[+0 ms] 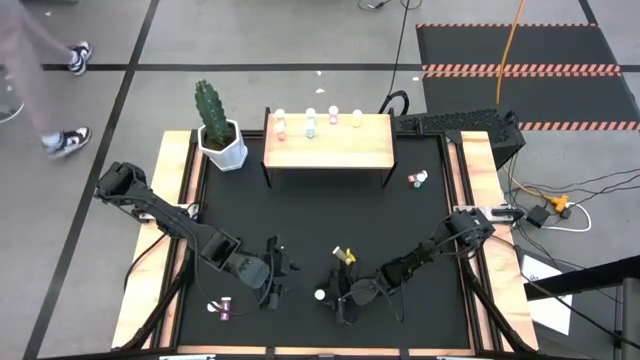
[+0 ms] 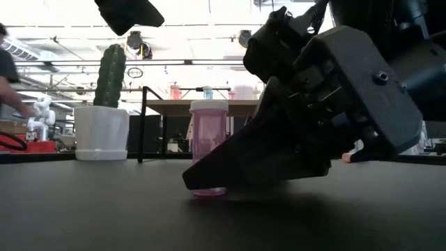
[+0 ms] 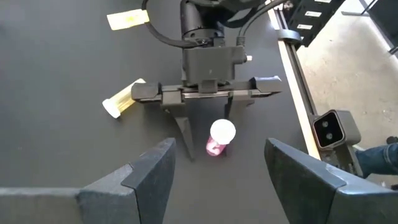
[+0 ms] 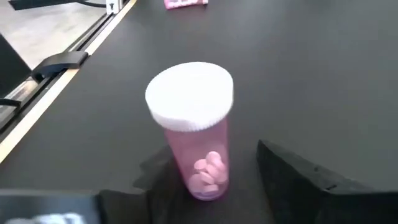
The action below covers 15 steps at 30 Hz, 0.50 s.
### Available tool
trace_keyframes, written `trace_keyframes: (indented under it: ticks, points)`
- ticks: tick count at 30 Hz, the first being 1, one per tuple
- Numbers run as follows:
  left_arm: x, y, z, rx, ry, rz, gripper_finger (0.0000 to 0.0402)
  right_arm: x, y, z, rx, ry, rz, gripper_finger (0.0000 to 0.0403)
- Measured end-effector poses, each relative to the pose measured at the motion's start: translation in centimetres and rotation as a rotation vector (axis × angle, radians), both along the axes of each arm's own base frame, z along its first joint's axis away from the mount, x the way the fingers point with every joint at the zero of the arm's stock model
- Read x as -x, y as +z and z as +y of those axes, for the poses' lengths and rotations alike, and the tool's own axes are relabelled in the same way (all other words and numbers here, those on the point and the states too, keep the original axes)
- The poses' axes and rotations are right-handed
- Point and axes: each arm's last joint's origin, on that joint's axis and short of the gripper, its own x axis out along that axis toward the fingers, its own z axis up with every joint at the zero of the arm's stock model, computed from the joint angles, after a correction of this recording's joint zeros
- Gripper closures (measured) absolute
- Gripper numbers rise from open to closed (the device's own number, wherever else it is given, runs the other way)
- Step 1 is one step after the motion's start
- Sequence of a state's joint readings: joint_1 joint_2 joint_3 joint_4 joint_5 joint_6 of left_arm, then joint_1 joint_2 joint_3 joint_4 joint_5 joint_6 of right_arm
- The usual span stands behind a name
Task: Pick and place medicine bottles onto shelf by color
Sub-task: Put the right pink pill bottle aligned with the other pink pill bottle on the shelf
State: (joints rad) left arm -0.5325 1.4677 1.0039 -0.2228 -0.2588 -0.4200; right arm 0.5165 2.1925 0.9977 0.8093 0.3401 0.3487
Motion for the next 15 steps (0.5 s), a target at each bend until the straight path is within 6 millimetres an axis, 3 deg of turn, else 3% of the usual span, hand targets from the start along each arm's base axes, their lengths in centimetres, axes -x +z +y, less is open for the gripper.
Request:
trace_keyframes:
  ticks: [8, 15]
  points:
    - [-0.1, 0.1, 0.0, 0.006, 0.003, -0.008, 0.0156, 0.0, 0.8, 0.2, -0.071, 0.053, 0.004, 0.0285]
    - [-0.3, 0.2, 0.4, 0.019, 0.110, -0.031, 0.0156, 0.0, 6.4, -0.8, -0.119, 0.057, -0.015, 0.0311]
